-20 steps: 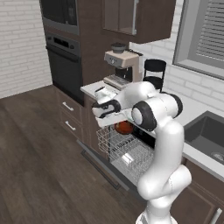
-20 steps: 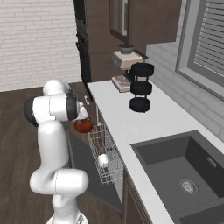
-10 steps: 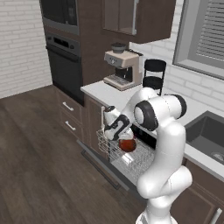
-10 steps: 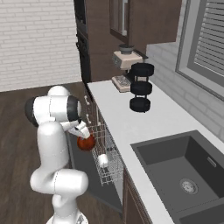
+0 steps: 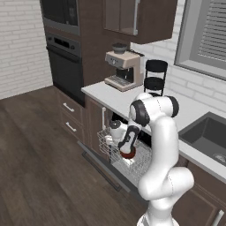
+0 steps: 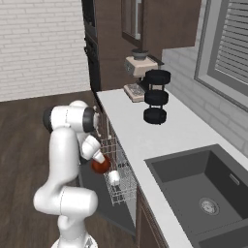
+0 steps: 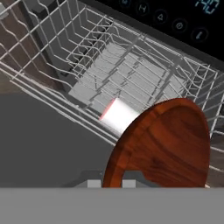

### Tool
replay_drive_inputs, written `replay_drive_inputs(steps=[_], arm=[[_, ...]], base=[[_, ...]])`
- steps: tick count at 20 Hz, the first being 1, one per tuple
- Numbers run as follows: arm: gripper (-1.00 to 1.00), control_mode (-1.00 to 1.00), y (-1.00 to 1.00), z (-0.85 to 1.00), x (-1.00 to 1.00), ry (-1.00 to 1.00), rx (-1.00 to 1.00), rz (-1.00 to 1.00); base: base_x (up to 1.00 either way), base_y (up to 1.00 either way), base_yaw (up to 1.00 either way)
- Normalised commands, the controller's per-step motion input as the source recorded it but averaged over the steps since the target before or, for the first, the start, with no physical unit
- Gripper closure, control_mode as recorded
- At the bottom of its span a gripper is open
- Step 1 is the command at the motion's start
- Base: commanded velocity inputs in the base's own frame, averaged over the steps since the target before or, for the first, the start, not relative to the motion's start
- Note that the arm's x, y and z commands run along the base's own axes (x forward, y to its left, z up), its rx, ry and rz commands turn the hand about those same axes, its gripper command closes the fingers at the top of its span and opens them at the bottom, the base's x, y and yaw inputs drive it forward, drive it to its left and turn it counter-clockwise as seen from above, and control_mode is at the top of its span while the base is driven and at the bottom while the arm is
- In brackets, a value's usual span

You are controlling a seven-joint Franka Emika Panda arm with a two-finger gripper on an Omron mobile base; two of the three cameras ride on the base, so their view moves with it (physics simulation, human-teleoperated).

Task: Pick up the cup and bowl from the counter, place them in the dishwasher, and close the dishwasher door.

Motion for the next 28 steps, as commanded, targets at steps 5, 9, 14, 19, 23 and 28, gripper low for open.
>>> replay_drive_inputs(steps=[5,9,14,19,23,28], arm=[[1.0,-1.0,0.0,-0.13,0.89,0.04,0.0,0.0],[1.0,-1.0,0.0,0.0,0.69,0.11,-0.03,0.0],[1.0,-1.0,-0.13,0.18,0.08,0.01,0.0,0.0],[1.0,-1.0,-0.17,0.04,0.16,0.01,0.0,0.0],[1.0,-1.0,-0.16,0.0,0.39,-0.03,0.0,0.01],[1.0,-1.0,-0.14,-0.11,0.26,0.01,-0.01,0.02]], base=[[0.0,0.0,0.0],[0.0,0.0,0.0],[0.0,0.0,0.0],[0.0,0.0,0.0],[0.0,0.0,0.0],[0.0,0.0,0.0]])
